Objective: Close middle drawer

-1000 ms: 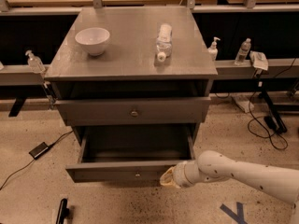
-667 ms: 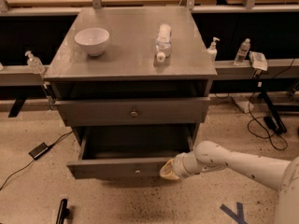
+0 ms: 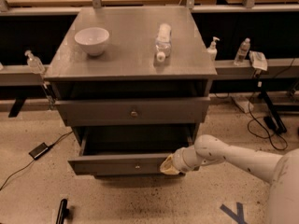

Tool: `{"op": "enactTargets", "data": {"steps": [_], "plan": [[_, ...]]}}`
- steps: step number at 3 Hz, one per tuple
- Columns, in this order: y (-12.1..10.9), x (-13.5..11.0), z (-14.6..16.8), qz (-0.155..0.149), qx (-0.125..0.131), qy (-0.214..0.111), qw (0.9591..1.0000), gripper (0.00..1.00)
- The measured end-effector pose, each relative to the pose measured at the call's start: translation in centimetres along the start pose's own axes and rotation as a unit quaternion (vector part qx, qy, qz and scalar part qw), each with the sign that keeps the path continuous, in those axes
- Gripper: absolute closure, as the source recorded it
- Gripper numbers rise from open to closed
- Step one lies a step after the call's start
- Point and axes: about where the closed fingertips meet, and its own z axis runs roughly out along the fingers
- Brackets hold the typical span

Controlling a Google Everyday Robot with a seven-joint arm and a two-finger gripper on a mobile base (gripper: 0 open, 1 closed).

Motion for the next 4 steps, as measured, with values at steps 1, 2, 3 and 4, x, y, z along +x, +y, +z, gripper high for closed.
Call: {"op": "enactTargets", "data": {"steps": [1,2,3,4], "plan": [[-3.3,-0.2,-0.7,0.0,0.01,-0.005,0.9999,1.0],[-3.2,-0.2,-0.5,0.003,0.008,-0.008,0.9999,1.0],[-1.8,0.0,-0.6,0.006,0.011,-0.025,0.9996,1.0],[0.3,0.3,-0.8,0.004,0.02,-0.04,0.999,1.0]]}}
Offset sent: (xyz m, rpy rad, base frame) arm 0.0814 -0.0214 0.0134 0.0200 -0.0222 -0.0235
